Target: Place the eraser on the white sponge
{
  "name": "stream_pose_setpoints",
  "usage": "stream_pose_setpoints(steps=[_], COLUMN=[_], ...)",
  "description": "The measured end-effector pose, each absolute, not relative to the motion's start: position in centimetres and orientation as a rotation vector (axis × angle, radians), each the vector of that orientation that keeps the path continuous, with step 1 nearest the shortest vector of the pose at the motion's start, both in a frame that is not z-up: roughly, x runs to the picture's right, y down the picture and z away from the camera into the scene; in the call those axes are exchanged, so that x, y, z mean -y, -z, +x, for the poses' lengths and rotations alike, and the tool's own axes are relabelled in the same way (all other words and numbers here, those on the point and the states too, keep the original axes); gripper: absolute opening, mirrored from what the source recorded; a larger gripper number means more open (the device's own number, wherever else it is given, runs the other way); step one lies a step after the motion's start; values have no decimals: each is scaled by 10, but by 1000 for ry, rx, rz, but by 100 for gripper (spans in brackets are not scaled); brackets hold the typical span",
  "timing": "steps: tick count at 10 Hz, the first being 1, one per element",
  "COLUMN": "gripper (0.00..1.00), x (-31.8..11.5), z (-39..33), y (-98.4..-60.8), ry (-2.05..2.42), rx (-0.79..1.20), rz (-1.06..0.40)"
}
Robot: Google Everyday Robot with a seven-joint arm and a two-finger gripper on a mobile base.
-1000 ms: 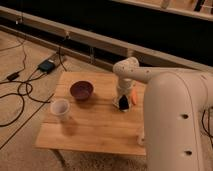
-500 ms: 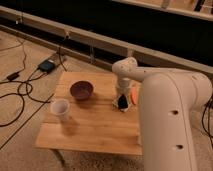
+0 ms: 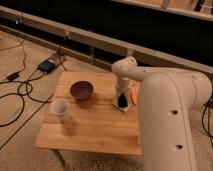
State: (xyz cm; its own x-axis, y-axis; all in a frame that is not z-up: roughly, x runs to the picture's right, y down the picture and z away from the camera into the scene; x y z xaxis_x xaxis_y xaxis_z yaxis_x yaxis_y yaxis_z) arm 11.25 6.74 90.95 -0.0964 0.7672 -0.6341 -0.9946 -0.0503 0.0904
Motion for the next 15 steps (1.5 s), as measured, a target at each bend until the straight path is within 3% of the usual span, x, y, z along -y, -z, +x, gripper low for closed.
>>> stream_pose_setpoints(steps=[6, 10, 15], gripper=[66, 66, 66], x=[-70, -45, -21], z=[107, 102, 21], y=[-898, -866, -793], ry=[-1599, -1594, -1552], rx=[-603, -596, -487], rz=[-483, -449, -660])
